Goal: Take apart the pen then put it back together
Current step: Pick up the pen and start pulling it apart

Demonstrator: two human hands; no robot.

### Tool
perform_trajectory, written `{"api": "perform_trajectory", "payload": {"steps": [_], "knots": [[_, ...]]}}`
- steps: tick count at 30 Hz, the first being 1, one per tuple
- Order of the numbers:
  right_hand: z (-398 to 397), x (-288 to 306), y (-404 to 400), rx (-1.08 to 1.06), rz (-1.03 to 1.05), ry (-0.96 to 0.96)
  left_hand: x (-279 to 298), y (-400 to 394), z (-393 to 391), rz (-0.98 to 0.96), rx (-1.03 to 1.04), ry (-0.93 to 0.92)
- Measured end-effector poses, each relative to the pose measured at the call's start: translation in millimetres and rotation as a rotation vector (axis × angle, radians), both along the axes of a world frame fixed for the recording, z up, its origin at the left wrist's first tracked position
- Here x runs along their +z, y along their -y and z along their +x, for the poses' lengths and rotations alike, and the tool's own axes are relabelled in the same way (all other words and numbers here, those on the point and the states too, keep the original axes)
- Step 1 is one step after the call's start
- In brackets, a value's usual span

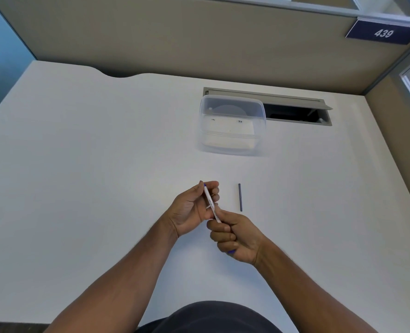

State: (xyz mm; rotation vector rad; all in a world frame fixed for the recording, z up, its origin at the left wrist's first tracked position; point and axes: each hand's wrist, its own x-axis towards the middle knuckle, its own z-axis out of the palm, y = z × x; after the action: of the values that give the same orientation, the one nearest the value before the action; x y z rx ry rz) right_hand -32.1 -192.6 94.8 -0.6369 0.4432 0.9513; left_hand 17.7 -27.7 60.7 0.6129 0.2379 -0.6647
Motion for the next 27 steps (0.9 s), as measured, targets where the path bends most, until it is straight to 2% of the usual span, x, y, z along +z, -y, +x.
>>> {"api": "perform_trajectory", "payload": {"steps": [2,6,10,13,17,23,25,27], "knots": [[3,3,-1,0.021,-0.091,0.046,4,4,1,0.013,0.034,-0.026],[6,6,-7,0.107,-0.597,0.290,10,11,6,0.181,0.060,-0.050],[4,0,-20,0.162,-1.029,0.420,13,14,8,0.250,0.077,-0.065],[0,-7,-24,0.281,-1.346,0.637,13,15,7,0.266,0.085,-0.065],[-10,-17,-24,0.360,-1.633,0.899,15,18,5,0.259,0.104,-0.107],[-8,-20,-23,0.404,-1.796,0.924,17,28,6,0.253,0.165,-0.195],[-6,-20,-20,0.359,-1.744,0.882,15,29,7,0.258,0.169,-0.209],[-1,-17,-18,0.269,-1.579,0.779,12,28,8,0.270,0.158,-0.210]]}}
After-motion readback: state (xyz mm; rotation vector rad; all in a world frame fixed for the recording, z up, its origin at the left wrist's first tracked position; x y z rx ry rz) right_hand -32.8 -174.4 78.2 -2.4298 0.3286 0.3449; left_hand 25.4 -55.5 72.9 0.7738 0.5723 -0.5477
